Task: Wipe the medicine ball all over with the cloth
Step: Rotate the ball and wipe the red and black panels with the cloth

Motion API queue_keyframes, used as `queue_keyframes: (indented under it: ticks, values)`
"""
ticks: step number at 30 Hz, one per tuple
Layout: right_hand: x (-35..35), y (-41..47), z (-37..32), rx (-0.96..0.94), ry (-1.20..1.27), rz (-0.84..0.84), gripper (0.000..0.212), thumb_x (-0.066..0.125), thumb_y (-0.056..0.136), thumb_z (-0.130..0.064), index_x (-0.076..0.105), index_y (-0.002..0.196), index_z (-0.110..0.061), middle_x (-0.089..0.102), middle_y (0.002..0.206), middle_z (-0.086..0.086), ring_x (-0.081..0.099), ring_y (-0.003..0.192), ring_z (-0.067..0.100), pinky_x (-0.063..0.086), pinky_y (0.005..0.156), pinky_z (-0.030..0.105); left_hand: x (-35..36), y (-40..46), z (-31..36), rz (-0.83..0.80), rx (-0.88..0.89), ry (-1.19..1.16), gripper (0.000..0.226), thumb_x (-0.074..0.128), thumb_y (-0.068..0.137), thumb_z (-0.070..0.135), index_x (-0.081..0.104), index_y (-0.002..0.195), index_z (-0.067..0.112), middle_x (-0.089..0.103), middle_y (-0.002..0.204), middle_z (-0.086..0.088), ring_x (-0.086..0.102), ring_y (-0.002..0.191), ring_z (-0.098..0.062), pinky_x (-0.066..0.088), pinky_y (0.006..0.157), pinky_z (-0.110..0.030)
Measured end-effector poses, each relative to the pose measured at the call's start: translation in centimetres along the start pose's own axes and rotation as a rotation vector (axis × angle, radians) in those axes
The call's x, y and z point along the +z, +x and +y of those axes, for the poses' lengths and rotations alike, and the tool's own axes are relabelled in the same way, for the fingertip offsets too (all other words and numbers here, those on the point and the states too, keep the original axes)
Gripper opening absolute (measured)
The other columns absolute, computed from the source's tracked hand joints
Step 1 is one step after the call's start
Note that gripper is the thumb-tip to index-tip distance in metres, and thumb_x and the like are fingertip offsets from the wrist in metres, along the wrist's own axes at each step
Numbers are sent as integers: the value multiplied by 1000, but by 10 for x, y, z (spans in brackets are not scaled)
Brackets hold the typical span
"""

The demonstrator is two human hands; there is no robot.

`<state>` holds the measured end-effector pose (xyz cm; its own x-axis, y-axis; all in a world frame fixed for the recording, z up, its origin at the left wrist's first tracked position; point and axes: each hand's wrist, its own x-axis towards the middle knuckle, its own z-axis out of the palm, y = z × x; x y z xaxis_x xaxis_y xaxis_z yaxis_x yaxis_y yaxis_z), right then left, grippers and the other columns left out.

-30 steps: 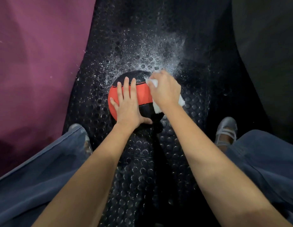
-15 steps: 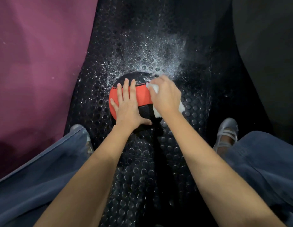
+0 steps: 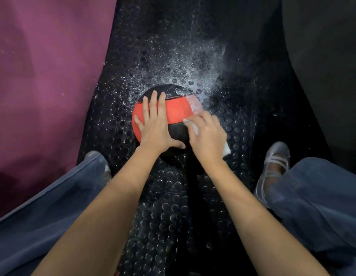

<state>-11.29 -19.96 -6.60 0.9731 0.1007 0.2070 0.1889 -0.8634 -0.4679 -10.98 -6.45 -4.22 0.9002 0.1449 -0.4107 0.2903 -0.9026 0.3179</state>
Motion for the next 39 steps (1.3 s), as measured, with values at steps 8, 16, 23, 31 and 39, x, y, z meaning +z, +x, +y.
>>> queue_keyframes:
  ticks: [8,16,23,31,39]
  values:
    - [3,5,-25,-94,7,25,16,59,85,-27,72,81,-19,65,87,-2,58,75,20,43,53,28,1,6,2,27,20,-13,131,86,66,33,-10,154,19,-17,161,1,-19,147,-24,2,111,-69]
    - [0,7,-16,95,96,-27,16,60,86,-31,72,87,-21,65,94,-4,58,86,19,41,63,26,-7,10,-4,-41,37,16,155,92,45,51,-13,153,19,-19,160,2,-19,147,-24,4,112,-67]
    - [6,2,-10,206,163,-127,18,61,90,-26,71,100,-16,64,108,-2,58,99,21,39,72,28,-23,1,-50,-95,69,-58,159,91,40,52,-17,152,19,-23,160,2,-22,146,-22,5,115,-65]
    - [17,-10,-42,154,177,-54,9,66,86,-24,67,90,-17,63,93,-2,60,86,22,40,61,26,-47,5,-56,-181,-31,-74,145,88,55,50,-17,152,28,-22,160,-5,-11,148,-36,12,117,-56]
    - [13,-1,-37,-21,91,-21,13,66,83,-27,71,85,-15,63,84,1,61,75,22,44,55,26,-33,1,-39,-127,-20,-7,141,89,57,47,-13,153,32,-21,161,0,-11,148,-35,21,113,-58]
